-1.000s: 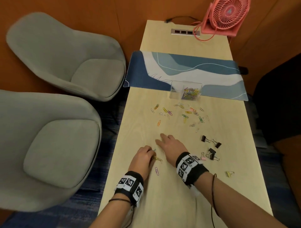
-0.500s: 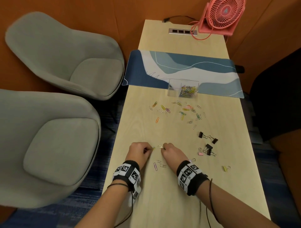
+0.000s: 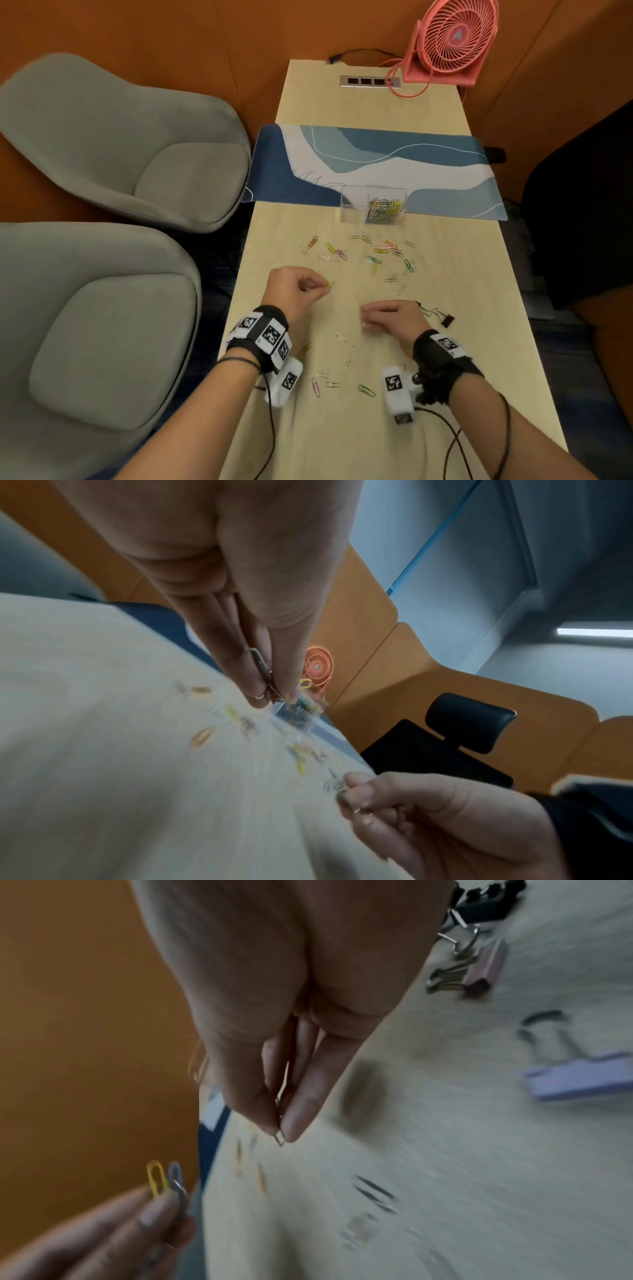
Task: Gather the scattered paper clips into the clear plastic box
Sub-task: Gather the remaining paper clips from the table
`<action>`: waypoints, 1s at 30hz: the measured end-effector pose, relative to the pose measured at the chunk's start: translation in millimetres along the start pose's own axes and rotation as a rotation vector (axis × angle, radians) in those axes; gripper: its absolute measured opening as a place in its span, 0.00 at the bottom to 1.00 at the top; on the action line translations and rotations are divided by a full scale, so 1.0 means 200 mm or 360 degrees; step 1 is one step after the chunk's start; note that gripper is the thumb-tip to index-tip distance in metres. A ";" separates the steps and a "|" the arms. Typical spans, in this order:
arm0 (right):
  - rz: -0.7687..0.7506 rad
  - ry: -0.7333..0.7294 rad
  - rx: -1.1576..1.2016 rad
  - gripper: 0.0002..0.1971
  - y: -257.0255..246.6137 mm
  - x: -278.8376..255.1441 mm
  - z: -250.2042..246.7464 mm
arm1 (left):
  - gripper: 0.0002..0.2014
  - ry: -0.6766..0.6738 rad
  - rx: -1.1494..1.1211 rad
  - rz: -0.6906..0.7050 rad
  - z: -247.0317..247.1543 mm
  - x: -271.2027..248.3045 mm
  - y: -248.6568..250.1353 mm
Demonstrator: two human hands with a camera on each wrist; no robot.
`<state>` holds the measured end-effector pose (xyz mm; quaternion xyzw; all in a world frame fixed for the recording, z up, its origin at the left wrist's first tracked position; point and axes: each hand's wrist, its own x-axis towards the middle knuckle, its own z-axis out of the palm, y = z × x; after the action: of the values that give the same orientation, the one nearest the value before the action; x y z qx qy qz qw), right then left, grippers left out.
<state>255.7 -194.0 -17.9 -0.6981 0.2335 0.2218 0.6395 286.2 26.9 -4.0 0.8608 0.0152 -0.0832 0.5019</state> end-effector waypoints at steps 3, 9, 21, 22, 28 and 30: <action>-0.0031 -0.0016 0.0564 0.09 -0.16 0.05 -0.10 | 0.09 0.0068 0.0014 0.0103 0.01 0.20 0.12; -0.0301 0.0009 0.0803 0.12 -0.50 0.22 -0.30 | 0.06 0.0130 0.0087 0.0329 0.08 0.61 0.35; -0.0467 0.0106 0.0571 0.12 -0.69 0.51 -0.53 | 0.04 0.0214 0.0138 0.0554 0.44 1.01 0.44; -0.0483 0.0128 0.0530 0.12 -0.69 0.52 -0.55 | 0.04 0.0214 0.0140 0.0553 0.45 1.02 0.44; -0.0566 0.0285 0.0401 0.13 -0.70 0.61 -0.63 | 0.03 0.0230 0.0131 0.0437 0.52 1.03 0.36; -0.0636 0.0353 0.0217 0.13 -0.71 0.63 -0.62 | 0.04 0.0252 0.0188 0.0515 0.53 1.01 0.35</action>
<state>443.7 -313.0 28.4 -0.7057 0.1740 -0.0035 0.6868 480.4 -110.3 -26.9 0.8837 -0.0890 0.0659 0.4547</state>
